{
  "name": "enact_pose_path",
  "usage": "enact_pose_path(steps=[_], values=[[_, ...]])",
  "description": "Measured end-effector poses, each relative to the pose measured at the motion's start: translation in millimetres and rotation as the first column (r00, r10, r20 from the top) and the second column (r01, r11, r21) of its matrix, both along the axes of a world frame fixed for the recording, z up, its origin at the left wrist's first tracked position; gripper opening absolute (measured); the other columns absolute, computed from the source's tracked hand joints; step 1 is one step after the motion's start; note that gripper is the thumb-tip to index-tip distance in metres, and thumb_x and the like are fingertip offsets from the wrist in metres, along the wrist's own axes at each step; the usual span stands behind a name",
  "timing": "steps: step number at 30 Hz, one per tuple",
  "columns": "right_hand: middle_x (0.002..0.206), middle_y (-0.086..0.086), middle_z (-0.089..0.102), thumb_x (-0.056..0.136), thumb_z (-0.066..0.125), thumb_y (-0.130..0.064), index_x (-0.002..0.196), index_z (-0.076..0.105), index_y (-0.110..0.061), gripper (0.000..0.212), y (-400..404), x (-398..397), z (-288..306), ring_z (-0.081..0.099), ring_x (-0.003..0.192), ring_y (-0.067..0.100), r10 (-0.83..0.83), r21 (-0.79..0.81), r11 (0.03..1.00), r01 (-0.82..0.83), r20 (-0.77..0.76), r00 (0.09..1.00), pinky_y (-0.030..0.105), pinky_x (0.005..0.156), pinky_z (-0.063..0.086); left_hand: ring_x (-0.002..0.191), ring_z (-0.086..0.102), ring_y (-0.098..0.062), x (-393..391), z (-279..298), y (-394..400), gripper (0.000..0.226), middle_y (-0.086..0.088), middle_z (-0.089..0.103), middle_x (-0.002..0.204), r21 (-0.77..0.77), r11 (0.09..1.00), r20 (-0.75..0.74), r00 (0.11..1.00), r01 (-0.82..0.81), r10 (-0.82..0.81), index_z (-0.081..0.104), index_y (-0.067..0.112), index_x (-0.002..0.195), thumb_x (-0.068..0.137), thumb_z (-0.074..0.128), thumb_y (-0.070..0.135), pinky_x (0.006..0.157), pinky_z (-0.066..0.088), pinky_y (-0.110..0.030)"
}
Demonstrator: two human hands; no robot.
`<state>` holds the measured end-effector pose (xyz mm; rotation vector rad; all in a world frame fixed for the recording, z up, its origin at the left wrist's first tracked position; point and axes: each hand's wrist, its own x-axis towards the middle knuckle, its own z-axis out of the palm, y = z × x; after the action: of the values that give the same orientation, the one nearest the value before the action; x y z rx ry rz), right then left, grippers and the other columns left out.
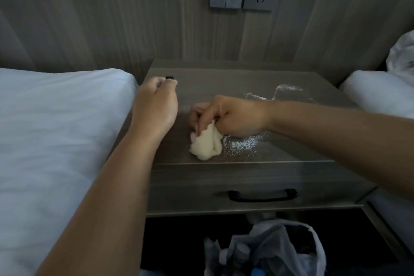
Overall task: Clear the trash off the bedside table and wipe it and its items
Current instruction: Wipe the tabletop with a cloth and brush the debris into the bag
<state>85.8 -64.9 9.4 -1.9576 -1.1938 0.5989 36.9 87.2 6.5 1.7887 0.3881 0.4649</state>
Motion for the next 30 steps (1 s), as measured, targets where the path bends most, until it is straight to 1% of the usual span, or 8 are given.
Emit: enact_pose_path(steps=[6, 9, 12, 15, 18, 21, 25, 30], values=[[0.083, 0.000, 0.057, 0.068, 0.035, 0.032, 0.088, 0.064, -0.025, 0.067, -17, 6, 20, 0.056, 0.075, 0.004, 0.037, -0.145, 0.989, -0.037, -0.005, 0.999, 0.020, 0.067, 0.043, 0.095, 0.066, -0.016, -3, 9, -13, 0.029, 0.000, 0.071, 0.096, -0.032, 0.999, 0.085, 0.996, 0.027, -0.024, 0.065, 0.026, 0.080, 0.074, 0.044, 0.045, 0.094, 0.050, -0.049], [0.079, 0.009, 0.061, 0.068, 0.045, 0.017, 0.091, 0.069, -0.012, 0.044, 8, -6, 15, 0.054, 0.076, 0.020, 0.025, -0.116, 0.993, -0.026, -0.016, 1.000, 0.034, 0.068, 0.043, 0.098, 0.065, -0.012, -1, 14, -18, 0.031, 0.005, 0.070, 0.100, -0.053, 0.998, 0.151, 0.988, 0.033, -0.024, 0.065, 0.029, 0.083, 0.084, 0.040, 0.046, 0.095, 0.050, -0.046], [0.082, 0.006, 0.059, 0.056, 0.040, 0.003, 0.096, 0.068, -0.006, 0.049, 10, -22, 3, 0.055, 0.084, 0.016, 0.035, -0.041, 0.999, -0.036, -0.028, 0.999, 0.033, 0.080, 0.046, 0.098, 0.065, -0.007, -1, 10, -23, 0.040, 0.008, 0.069, 0.102, -0.081, 0.997, 0.165, 0.986, 0.019, -0.006, 0.066, 0.030, 0.088, 0.100, 0.031, 0.045, 0.096, 0.050, -0.043], [0.081, -0.004, 0.055, 0.058, 0.039, 0.007, 0.097, 0.066, -0.011, 0.051, -11, -23, 6, 0.053, 0.082, 0.008, 0.071, -0.057, 0.996, -0.071, -0.007, 0.997, 0.019, 0.080, 0.045, 0.097, 0.064, -0.003, -5, 7, -32, 0.046, 0.011, 0.068, 0.103, -0.033, 0.998, 0.148, 0.988, 0.053, -0.048, 0.065, 0.031, 0.092, 0.103, 0.024, 0.049, 0.096, 0.050, -0.040], [0.083, -0.004, 0.056, 0.069, 0.040, 0.024, 0.095, 0.070, -0.004, 0.049, -25, -21, 17, 0.054, 0.087, 0.012, 0.068, -0.150, 0.987, -0.058, 0.058, 0.996, 0.024, 0.082, 0.046, 0.096, 0.062, 0.001, -8, 6, -40, 0.049, 0.013, 0.067, 0.102, 0.035, 0.995, 0.165, 0.981, 0.097, -0.101, 0.064, 0.033, 0.094, 0.101, 0.020, 0.053, 0.096, 0.049, -0.038], [0.083, 0.000, 0.056, 0.068, 0.043, 0.025, 0.099, 0.068, -0.007, 0.051, -37, -12, 34, 0.056, 0.079, 0.009, -0.106, 0.011, 0.994, 0.105, 0.051, 0.993, 0.023, 0.067, 0.047, 0.094, 0.065, -0.001, -7, 5, -42, 0.055, 0.011, 0.070, 0.098, -0.039, 0.997, 0.191, 0.980, 0.071, -0.062, 0.068, 0.029, 0.092, 0.091, 0.023, 0.061, 0.096, 0.050, -0.043], [0.074, -0.001, 0.061, 0.077, 0.056, 0.009, 0.072, 0.073, -0.018, 0.033, -79, 40, 58, 0.052, 0.048, -0.001, -0.547, 0.128, 0.837, 0.532, 0.174, 0.819, 0.014, 0.040, 0.038, 0.095, 0.068, -0.007, 0, 2, -54, 0.056, 0.008, 0.071, 0.095, -0.099, 0.991, 0.156, 0.985, 0.090, -0.074, 0.068, 0.028, 0.085, 0.082, 0.025, 0.064, 0.097, 0.049, -0.048], [0.075, 0.009, 0.058, 0.084, 0.058, -0.011, 0.069, 0.060, -0.013, 0.016, -153, 130, 50, 0.053, 0.066, 0.020, -0.786, -0.018, 0.503, 0.864, 0.405, 0.467, 0.025, 0.054, 0.039, 0.104, 0.064, -0.013, 13, -10, -65, 0.055, 0.012, 0.069, 0.100, 0.039, 0.982, 0.108, 0.976, 0.187, -0.190, 0.066, 0.034, 0.083, 0.081, 0.023, 0.069, 0.099, 0.047, -0.047]])
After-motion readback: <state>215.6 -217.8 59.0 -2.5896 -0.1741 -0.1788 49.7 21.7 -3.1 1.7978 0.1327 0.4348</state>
